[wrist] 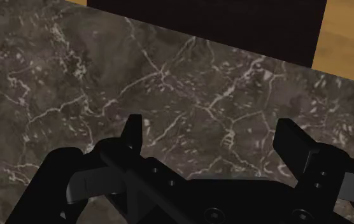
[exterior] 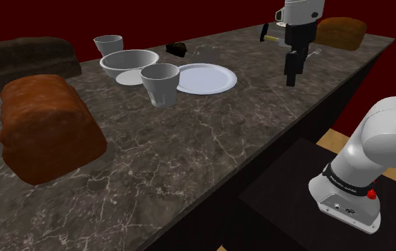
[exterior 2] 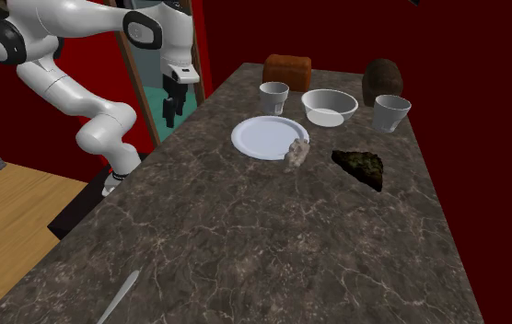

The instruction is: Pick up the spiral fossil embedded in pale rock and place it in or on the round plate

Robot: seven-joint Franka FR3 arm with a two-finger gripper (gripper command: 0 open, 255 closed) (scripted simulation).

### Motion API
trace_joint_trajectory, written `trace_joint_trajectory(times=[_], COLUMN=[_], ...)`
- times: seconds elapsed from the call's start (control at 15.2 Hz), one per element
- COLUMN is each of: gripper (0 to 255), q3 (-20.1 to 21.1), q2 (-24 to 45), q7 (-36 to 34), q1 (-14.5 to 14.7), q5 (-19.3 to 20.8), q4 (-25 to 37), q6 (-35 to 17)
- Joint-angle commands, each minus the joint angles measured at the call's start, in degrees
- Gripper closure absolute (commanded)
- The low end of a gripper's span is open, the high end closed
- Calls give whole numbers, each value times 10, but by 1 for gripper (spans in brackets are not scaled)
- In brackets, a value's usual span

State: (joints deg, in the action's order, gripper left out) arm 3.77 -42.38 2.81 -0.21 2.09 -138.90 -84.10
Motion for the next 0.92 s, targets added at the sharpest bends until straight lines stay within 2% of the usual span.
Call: trace_joint_trajectory(times=[0.0,0.46,0.86], gripper=[0,0,0], q3=[0,-59,-100], q2=[0,124,239], q7=[0,102,189], q1=[0,-5,-3], q5=[0,25,18], q4=[0,80,177], q6=[0,-78,-122])
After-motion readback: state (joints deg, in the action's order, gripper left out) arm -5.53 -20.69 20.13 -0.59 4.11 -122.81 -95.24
